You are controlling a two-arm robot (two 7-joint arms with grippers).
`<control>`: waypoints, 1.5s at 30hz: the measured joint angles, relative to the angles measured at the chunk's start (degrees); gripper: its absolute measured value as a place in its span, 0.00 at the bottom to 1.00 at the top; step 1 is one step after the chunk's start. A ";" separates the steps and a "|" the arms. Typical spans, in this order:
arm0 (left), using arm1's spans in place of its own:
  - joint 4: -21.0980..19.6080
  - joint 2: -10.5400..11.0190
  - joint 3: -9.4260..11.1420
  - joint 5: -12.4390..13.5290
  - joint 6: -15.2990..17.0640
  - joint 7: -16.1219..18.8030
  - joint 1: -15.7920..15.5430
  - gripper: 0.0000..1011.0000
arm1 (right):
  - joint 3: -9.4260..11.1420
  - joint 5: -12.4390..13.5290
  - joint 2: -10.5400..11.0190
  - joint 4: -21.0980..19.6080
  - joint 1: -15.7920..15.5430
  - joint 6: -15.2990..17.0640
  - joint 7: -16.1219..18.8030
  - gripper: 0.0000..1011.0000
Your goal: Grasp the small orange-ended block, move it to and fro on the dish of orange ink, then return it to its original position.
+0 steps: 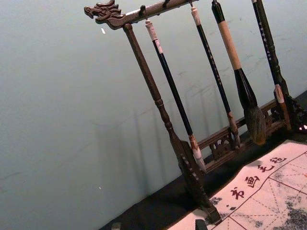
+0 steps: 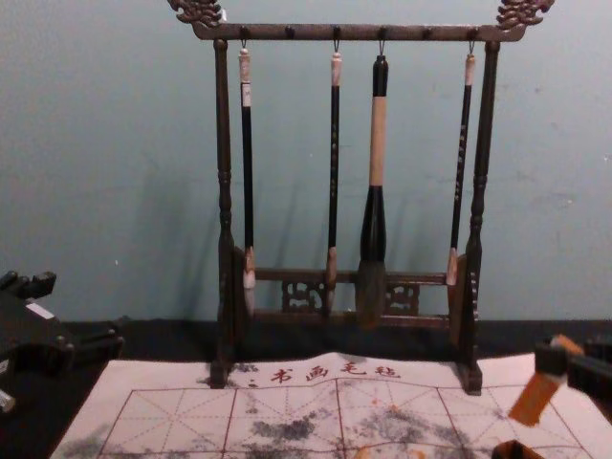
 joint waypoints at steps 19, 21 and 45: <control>0.00 0.00 0.00 0.00 0.00 0.00 0.00 0.99 | -7.36 -4.04 0.70 -0.83 7.45 2.56 4.21 0.09; 0.00 0.00 0.00 0.00 0.00 0.00 0.00 0.99 | -8.08 -4.48 0.85 -1.00 7.79 2.50 4.78 0.09; 0.00 0.00 0.00 0.00 0.00 0.00 0.00 0.99 | -17.60 -9.92 1.16 -0.19 13.56 1.61 11.53 0.09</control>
